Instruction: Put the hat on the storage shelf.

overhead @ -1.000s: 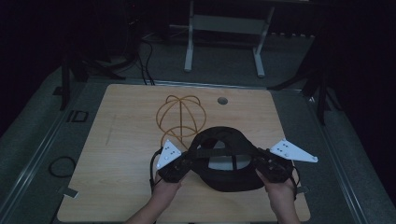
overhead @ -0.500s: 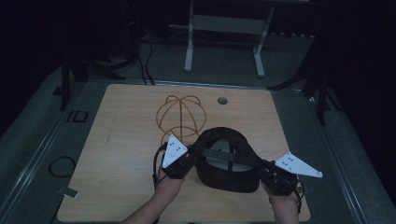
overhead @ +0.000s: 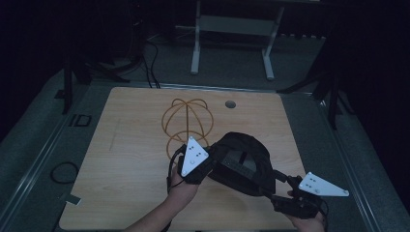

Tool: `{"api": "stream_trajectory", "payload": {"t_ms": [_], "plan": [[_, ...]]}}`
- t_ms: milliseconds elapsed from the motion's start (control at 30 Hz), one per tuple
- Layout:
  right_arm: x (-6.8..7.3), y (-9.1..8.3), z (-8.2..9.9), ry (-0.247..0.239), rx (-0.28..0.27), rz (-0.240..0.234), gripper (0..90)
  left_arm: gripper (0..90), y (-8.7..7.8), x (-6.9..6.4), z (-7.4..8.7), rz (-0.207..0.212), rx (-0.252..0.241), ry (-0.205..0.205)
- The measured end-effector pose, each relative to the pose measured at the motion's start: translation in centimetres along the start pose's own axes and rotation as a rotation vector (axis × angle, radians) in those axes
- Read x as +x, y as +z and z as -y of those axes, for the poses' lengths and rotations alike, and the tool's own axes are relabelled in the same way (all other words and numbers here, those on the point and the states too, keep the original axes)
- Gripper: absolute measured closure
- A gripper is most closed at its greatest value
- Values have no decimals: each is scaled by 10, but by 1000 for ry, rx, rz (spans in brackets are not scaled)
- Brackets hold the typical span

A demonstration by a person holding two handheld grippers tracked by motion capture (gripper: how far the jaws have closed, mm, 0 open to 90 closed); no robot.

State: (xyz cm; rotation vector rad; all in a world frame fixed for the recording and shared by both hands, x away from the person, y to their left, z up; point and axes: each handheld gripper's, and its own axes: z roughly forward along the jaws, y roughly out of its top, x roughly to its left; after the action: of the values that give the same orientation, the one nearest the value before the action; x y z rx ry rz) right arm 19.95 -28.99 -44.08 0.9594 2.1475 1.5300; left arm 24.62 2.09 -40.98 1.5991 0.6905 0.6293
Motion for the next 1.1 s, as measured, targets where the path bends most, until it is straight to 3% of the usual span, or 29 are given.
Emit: {"api": "stream_trajectory", "payload": {"t_ms": [100, 267, 433, 533, 633, 667, 733, 800, 833, 867, 933, 967, 1000, 1100], "plan": [[-1, -7, 7, 1, 9, -2, 308, 886, 0, 2, -2, 16, -12, -23], [-6, -23, 15, -41, 4, -17, 357, 885, -3, 4, -4, 53, -19, 19], [-11, -32, 7, -85, 10, 6, 381, 884, -6, 11, -3, 80, -19, 28], [-17, -35, 0, -95, -9, 2, 392, 885, -10, 19, -2, 127, -20, 48], [-25, -37, -9, -99, -54, -38, 410, 884, -14, 25, 0, 177, -36, 80], [-26, -36, -13, -108, -62, -47, 419, 884, -16, 28, 0, 221, -53, 85], [-26, -35, -20, -131, -73, -63, 419, 884, -18, 33, 0, 264, -70, 104], [-23, -32, -27, -158, -76, -79, 421, 883, -21, 37, 0, 294, -98, 132], [-23, -32, -27, -158, -76, -79, 421, 883, -21, 37, 0, 294, -98, 132], [-18, -28, -34, -199, -79, -94, 424, 883, -22, 38, -1, 307, -101, 130], [-13, -24, -39, -218, -75, -118, 424, 883, -23, 41, 0, 321, -123, 133], [-13, -24, -39, -218, -75, -118, 424, 883, -23, 44, 0, 349, -132, 125], [-6, -19, -46, -256, -70, -153, 425, 883, -25, 48, 0, 383, -150, 126], [0, -15, -51, -286, -69, -167, 425, 883, -26, 51, 1, 414, -159, 137]]}}
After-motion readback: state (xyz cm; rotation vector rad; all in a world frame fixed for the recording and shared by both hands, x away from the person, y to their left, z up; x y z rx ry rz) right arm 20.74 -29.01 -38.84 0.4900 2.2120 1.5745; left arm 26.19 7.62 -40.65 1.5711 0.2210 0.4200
